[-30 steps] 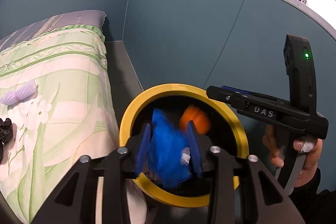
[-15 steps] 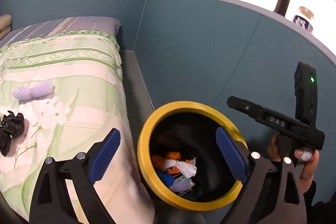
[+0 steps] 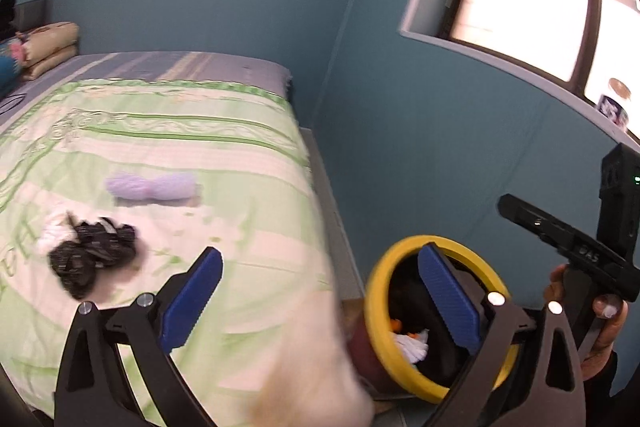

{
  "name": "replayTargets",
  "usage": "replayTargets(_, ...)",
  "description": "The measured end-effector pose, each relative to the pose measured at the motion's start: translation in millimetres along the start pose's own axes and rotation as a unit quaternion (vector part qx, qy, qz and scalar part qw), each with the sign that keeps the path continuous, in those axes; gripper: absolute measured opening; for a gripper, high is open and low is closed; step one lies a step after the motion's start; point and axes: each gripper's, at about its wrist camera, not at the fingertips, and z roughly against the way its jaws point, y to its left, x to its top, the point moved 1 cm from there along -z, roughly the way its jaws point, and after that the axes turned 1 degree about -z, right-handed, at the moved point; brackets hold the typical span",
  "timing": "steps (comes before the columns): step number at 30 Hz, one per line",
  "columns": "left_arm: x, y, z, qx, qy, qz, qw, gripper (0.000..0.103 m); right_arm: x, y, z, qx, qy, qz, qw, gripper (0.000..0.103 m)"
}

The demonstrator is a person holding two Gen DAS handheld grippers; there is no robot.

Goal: Collect trash
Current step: 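Withdraw both open tools from the bin toward the bed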

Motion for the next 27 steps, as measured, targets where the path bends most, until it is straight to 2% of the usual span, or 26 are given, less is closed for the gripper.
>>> replayTargets(12,-9.7,104.0,44.4,0.091,-0.025,0.04,0.9947,0.095,19.5,103.5,-57.9,0.077,0.015,0.076,0.994,0.094)
replayTargets(21,-20.7,175.4,58.1,0.129,-0.015,0.082,0.9882,0.095,14.3,168.7,-113.8,0.097,0.043,0.148,0.983,0.094)
replayTargets(27,-30.4,201.7,49.2,0.125,0.002,0.09,0.9881,0.095,9.4,189.2,-159.6,0.089,0.07,0.18,0.977,0.094)
